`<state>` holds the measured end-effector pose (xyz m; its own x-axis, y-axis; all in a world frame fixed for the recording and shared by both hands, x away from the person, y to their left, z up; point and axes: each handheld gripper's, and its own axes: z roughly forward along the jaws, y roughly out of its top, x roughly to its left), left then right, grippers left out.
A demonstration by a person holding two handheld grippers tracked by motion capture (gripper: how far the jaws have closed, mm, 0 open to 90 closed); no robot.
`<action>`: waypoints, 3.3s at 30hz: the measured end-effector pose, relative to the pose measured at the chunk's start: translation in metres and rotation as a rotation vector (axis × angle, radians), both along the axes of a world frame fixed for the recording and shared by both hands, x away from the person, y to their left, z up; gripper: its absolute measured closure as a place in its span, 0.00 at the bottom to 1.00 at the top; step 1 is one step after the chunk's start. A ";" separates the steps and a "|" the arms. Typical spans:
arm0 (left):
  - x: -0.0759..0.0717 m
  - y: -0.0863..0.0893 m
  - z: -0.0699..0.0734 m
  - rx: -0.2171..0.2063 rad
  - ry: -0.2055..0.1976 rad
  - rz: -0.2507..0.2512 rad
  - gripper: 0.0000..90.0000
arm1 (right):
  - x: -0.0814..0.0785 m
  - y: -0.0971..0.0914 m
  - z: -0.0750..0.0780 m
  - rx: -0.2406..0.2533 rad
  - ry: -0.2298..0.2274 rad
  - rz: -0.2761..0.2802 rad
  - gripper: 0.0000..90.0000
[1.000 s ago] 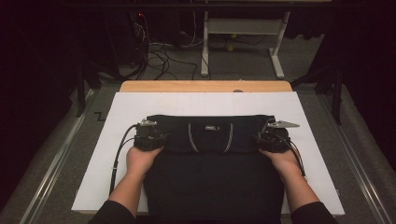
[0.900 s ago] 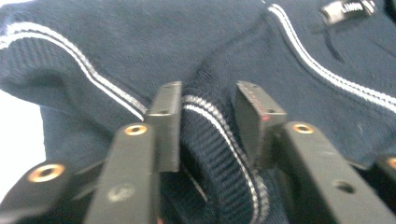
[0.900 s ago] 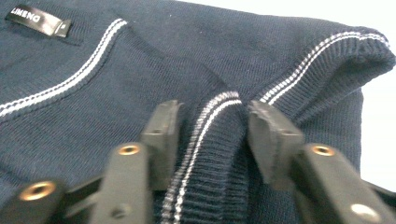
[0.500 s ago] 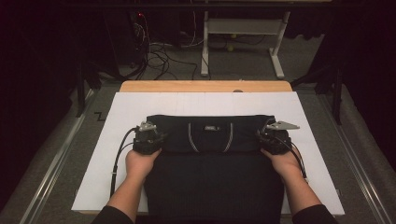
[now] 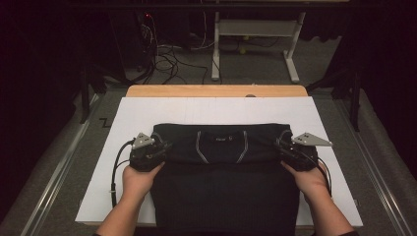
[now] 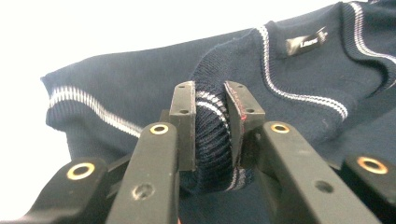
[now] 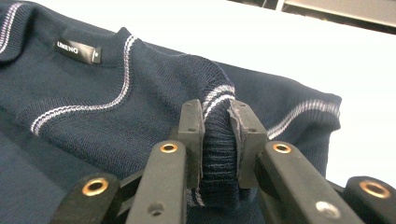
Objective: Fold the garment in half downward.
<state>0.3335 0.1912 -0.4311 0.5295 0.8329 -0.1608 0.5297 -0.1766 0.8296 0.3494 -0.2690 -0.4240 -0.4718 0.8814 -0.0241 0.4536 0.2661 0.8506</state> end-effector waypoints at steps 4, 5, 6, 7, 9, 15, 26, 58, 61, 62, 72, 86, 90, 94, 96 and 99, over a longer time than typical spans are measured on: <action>-0.018 0.003 0.000 -0.007 -0.010 -0.017 0.79 | -0.015 -0.004 0.000 0.026 -0.015 0.009 0.86; -0.022 0.004 -0.001 -0.008 -0.010 -0.020 0.79 | -0.019 -0.005 0.000 0.027 -0.015 0.012 0.86; -0.026 0.005 -0.002 -0.006 -0.011 -0.023 0.79 | -0.022 -0.006 -0.001 0.024 -0.020 0.013 0.86; -0.030 0.005 -0.004 0.000 -0.008 -0.026 0.79 | -0.026 -0.006 -0.002 0.027 -0.022 0.016 0.86; -0.037 0.006 -0.009 0.013 0.004 -0.037 0.79 | -0.033 -0.007 -0.005 0.031 -0.023 0.020 0.86; -0.056 0.007 -0.017 0.007 0.024 -0.053 0.79 | -0.053 -0.010 -0.013 0.033 -0.024 0.030 0.86; -0.069 0.006 -0.034 0.057 0.080 -0.066 0.79 | -0.073 -0.011 -0.029 0.023 0.003 0.036 0.85; -0.023 -0.028 0.010 0.003 0.057 -0.090 0.47 | -0.047 0.024 0.003 0.018 -0.008 0.075 0.45; -0.009 -0.046 0.011 0.031 0.084 -0.112 0.47 | -0.035 0.039 0.005 -0.006 0.008 0.086 0.47; -0.004 -0.051 0.010 0.042 0.100 -0.112 0.47 | -0.030 0.043 0.005 -0.010 0.018 0.091 0.48; 0.032 -0.080 -0.018 0.121 0.276 -0.094 0.47 | 0.006 0.077 -0.017 -0.059 0.174 0.090 0.59; 0.034 -0.103 -0.032 0.127 0.295 -0.128 0.60 | 0.016 0.093 -0.038 -0.066 0.263 0.099 0.76; 0.032 -0.103 -0.032 0.127 0.282 -0.118 0.74 | 0.014 0.093 -0.038 -0.076 0.246 0.105 0.85; 0.027 -0.101 -0.029 0.130 0.247 -0.107 0.82 | 0.009 0.094 -0.035 -0.090 0.210 0.108 0.88; 0.025 -0.098 -0.025 0.112 0.231 -0.106 0.83 | 0.005 0.093 -0.031 -0.082 0.185 0.105 0.88; 0.018 -0.095 -0.018 0.083 0.189 -0.104 0.83 | -0.001 0.090 -0.025 -0.067 0.142 0.110 0.88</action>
